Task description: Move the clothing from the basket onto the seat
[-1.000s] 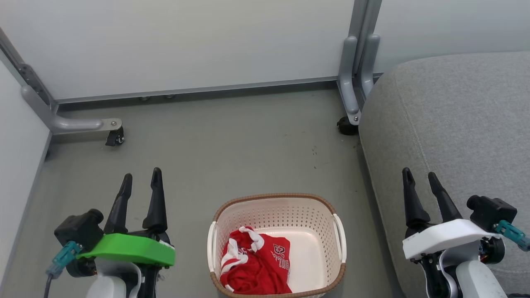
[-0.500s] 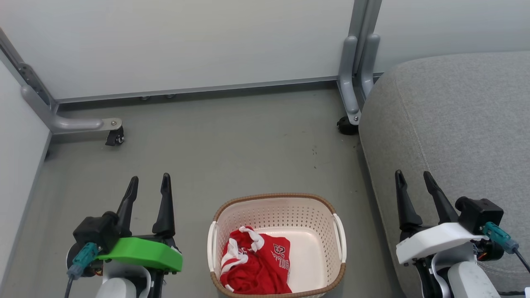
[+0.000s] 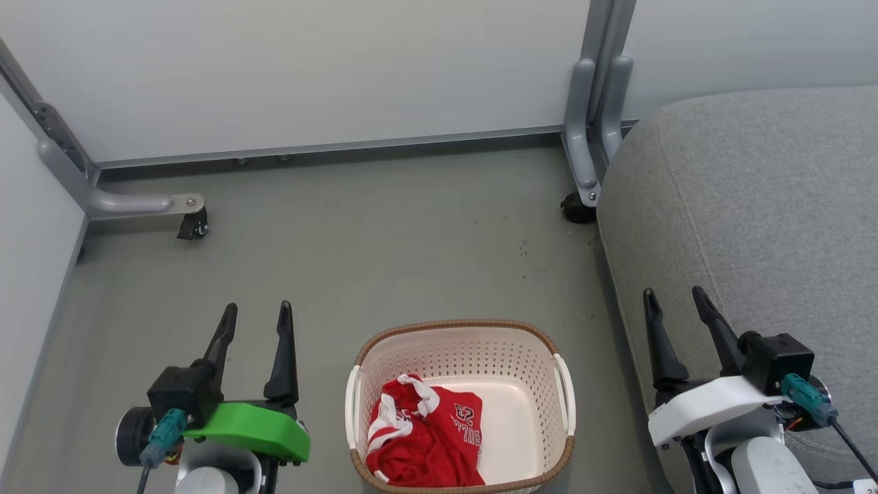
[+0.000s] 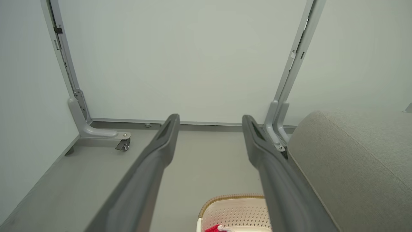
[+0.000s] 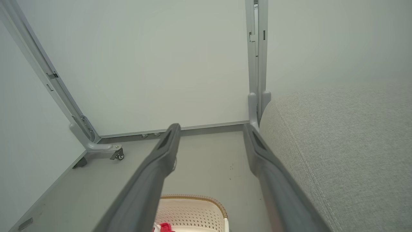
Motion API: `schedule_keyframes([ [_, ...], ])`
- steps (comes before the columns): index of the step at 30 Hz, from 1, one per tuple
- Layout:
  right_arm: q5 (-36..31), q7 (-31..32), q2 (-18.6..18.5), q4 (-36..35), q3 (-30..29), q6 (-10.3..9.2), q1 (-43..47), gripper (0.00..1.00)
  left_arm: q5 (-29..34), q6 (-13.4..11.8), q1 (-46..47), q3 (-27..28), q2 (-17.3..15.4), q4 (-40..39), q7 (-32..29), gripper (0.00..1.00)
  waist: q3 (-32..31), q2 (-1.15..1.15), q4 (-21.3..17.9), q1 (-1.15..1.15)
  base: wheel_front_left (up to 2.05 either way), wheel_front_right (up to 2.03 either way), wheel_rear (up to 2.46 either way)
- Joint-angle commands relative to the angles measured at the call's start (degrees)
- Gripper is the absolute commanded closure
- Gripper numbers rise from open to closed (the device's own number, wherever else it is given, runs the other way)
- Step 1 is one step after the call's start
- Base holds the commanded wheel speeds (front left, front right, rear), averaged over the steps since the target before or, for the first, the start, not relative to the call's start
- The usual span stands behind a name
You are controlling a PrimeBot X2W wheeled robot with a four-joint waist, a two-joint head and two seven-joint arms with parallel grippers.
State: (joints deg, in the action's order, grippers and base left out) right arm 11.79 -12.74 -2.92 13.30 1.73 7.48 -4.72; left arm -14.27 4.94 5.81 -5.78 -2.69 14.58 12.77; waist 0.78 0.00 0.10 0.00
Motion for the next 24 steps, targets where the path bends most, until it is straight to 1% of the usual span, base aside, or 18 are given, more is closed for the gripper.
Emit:
schedule_keyframes([
  [1,-1.3,-0.6,-0.1,0.1,0.1,0.02,-0.2,0.0,1.2,-0.3,-0.4,-0.2,-0.3,0.0,0.5,0.0,0.0,0.0,0.1,0.0,0.0,0.0,0.0],
  [10,-5.2,-1.6,-0.1,1.5,0.6,0.02,-0.5,0.0,5.1,-0.7,0.0,-0.8,-0.3,1.3,1.6,0.0,0.2,0.0,0.3,0.0,0.0,0.0,0.0],
  [19,-8.2,-2.6,0.0,2.3,0.6,0.01,-0.4,0.0,7.7,-1.5,-0.1,-1.3,-0.4,1.8,2.6,0.0,0.3,0.0,0.5,0.0,0.0,0.0,0.0],
  [24,-7.1,-2.5,0.0,2.0,0.4,0.01,-0.2,0.0,7.3,-1.6,0.1,-1.3,-0.4,2.1,2.5,0.0,0.4,0.0,0.7,0.0,0.0,0.0,0.0],
])
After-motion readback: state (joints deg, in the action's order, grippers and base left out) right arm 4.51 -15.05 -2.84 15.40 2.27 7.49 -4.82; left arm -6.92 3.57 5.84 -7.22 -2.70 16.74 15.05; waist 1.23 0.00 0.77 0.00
